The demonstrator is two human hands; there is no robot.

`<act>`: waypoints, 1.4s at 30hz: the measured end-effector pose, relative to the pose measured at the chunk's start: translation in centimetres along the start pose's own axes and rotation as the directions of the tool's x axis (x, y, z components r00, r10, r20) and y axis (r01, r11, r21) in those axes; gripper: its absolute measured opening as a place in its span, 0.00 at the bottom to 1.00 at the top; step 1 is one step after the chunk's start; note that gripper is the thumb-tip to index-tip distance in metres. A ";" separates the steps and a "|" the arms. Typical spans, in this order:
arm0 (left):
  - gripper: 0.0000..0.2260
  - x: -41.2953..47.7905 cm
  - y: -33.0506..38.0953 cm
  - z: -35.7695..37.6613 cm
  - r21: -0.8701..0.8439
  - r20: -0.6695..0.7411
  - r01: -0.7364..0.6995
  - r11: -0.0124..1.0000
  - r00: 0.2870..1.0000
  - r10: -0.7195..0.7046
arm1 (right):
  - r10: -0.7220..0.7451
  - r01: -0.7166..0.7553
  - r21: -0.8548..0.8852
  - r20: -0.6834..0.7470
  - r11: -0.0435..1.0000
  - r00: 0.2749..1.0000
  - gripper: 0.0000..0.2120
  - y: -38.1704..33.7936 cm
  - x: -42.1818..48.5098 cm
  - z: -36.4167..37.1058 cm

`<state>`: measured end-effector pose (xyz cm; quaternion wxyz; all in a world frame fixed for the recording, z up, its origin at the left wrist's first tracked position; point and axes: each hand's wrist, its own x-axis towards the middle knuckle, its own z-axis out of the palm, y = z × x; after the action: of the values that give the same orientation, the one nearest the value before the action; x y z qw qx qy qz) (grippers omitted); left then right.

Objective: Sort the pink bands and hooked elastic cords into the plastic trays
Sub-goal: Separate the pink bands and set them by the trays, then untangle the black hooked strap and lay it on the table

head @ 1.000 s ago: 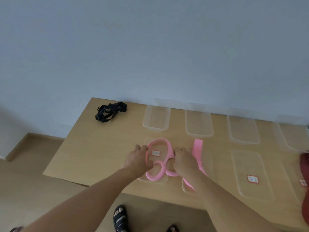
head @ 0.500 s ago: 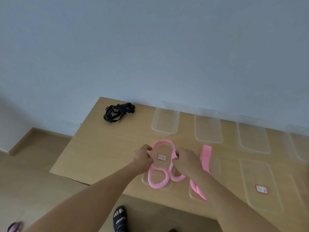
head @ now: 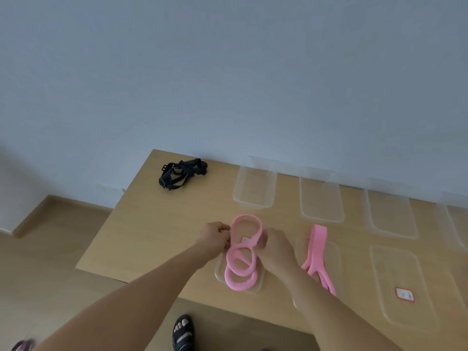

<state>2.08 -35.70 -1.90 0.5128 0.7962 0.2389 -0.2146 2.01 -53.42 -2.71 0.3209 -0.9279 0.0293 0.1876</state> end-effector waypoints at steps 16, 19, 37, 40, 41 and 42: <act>0.14 1.1 2.5 -10.2 0.198 -0.138 -0.201 0.959 0.963 0.230 | -0.327 0.295 -0.411 -0.007 0.863 0.945 0.15 -10.8 2.3 -0.7; 0.11 3.3 2.8 -14.3 0.175 -0.171 -0.231 0.957 0.950 0.260 | -0.350 0.324 -0.411 0.014 0.852 0.937 0.18 -14.5 4.8 0.4; 0.18 13.4 -1.1 -27.4 0.211 -0.095 -0.204 0.956 0.969 0.227 | -0.217 0.206 -0.592 0.054 0.779 0.975 0.23 -22.9 17.7 8.6; 0.20 13.8 -0.2 -27.4 0.247 -0.049 -0.221 0.943 0.969 0.240 | -0.168 0.142 -0.533 -0.001 0.834 0.986 0.11 -23.6 17.4 8.0; 0.21 13.9 0.2 -27.2 0.254 -0.030 -0.237 0.938 0.967 0.252 | -0.149 0.126 -0.469 -0.014 0.874 0.989 0.10 -24.1 17.3 7.3; 0.23 13.8 0.9 -27.0 0.251 -0.004 -0.258 0.933 0.964 0.267 | -0.143 0.121 -0.389 -0.028 0.913 0.989 0.11 -24.7 17.2 6.3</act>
<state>16.21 -8.97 0.97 0.4285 0.8828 0.1115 -0.1571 20.22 -28.89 0.79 0.1426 -0.9776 -0.0621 0.1415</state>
